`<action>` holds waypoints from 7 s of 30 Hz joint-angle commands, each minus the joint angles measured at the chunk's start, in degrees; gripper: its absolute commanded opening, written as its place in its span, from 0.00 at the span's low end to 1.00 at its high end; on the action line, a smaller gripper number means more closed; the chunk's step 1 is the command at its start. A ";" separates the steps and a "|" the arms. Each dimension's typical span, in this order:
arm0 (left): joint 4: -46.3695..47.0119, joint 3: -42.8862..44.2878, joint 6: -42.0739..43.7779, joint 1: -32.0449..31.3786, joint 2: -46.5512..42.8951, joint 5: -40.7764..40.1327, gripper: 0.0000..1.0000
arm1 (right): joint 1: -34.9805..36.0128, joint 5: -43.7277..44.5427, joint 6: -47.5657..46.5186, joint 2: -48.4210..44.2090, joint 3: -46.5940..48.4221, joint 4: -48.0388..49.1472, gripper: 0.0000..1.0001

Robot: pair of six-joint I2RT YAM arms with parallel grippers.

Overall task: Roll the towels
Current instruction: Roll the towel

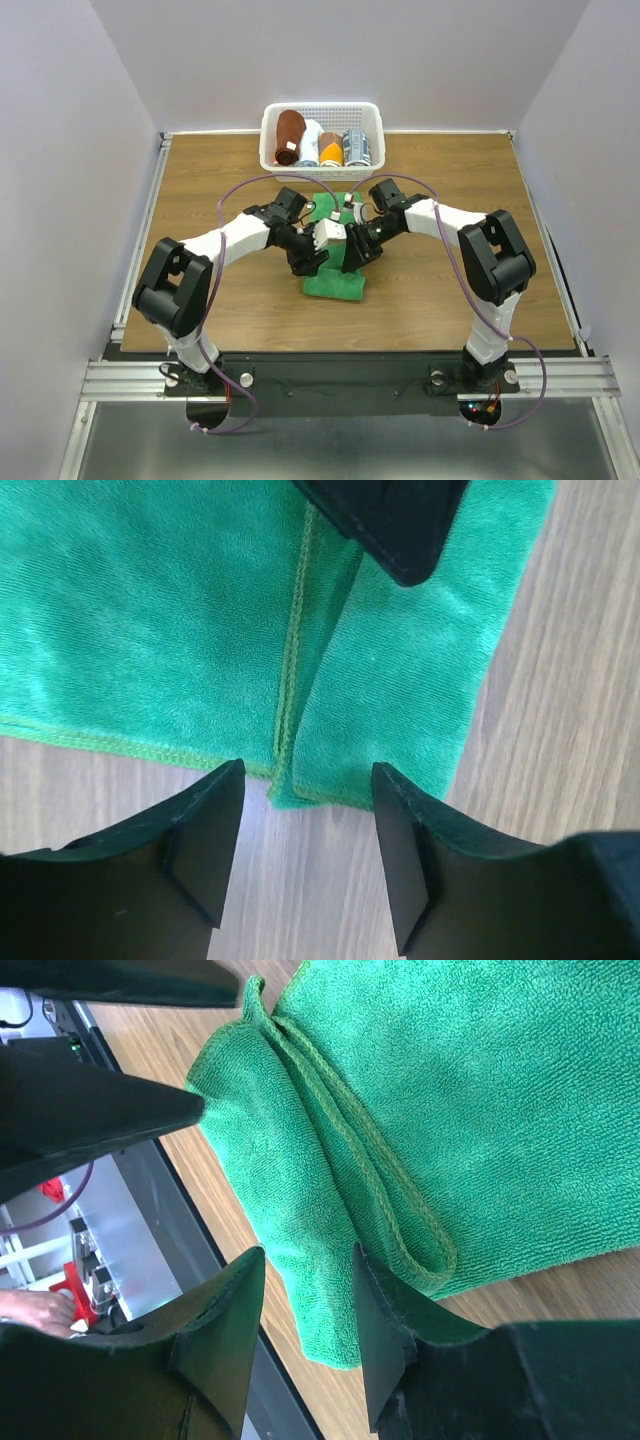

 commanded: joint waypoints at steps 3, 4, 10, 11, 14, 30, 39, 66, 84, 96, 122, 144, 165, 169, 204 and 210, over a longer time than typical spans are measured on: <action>-0.24 3.15 -0.30 0.10 3.71 1.20 0.57 | 0.33 -0.09 -1.01 -2.18 -0.03 -0.13 0.46; -0.33 3.15 -0.30 0.10 4.41 1.29 0.55 | 0.33 -0.09 -1.09 -2.09 -0.20 -0.13 0.46; -1.21 2.18 0.31 0.10 4.16 2.16 0.22 | 0.33 -0.35 -1.27 -2.18 -0.12 -0.22 0.46; -1.21 2.01 0.32 0.10 3.72 2.25 0.17 | 0.25 -0.36 -1.27 -2.18 -0.03 -0.22 0.46; -1.65 1.22 0.05 0.28 1.52 2.60 0.00 | 0.24 -0.71 -1.18 -2.44 0.23 -0.31 0.46; -1.21 -1.52 -2.67 2.83 0.02 2.25 0.12 | 0.33 -2.55 -0.74 -2.09 1.73 -0.48 0.47; -0.95 -0.28 -2.41 2.83 1.08 2.69 0.32 | 0.33 0.17 -0.13 0.89 2.78 0.04 0.42; 0.72 -1.25 -1.71 2.83 -3.31 4.19 0.45 | 0.33 2.81 1.63 5.03 2.87 -0.04 0.41; -1.30 -0.98 -0.21 2.83 0.81 3.75 0.27 | 0.33 2.37 1.72 4.94 2.96 -0.13 0.41; -2.35 -2.12 -0.39 3.09 -1.12 2.43 0.00 | 0.33 2.02 1.37 4.68 2.43 -0.31 0.48; -1.65 -2.30 -0.91 5.82 1.69 0.85 0.00 | -0.20 -3.68 2.07 2.30 1.82 -0.40 0.54; -0.33 -3.62 -2.15 5.82 0.73 0.76 0.09 | 2.44 6.13 -1.88 3.70 0.06 -0.22 0.36; 22.94 -29.72 13.32 -17.29 -25.73 -17.34 0.75 | 3.50 12.56 -4.26 9.42 1.73 -0.22 0.34; 29.19 -31.39 12.98 -18.44 -23.97 -20.59 0.74 | 3.50 12.22 -4.61 9.25 1.03 -0.31 0.35; -11.22 -5.22 5.93 -12.83 2.47 10.95 0.05 | -11.17 14.24 -5.83 -18.77 -3.98 -1.36 1.00; -15.44 2.43 3.49 -5.79 12.65 15.26 0.02 | -13.12 17.13 -6.99 -31.35 -5.83 -1.19 1.00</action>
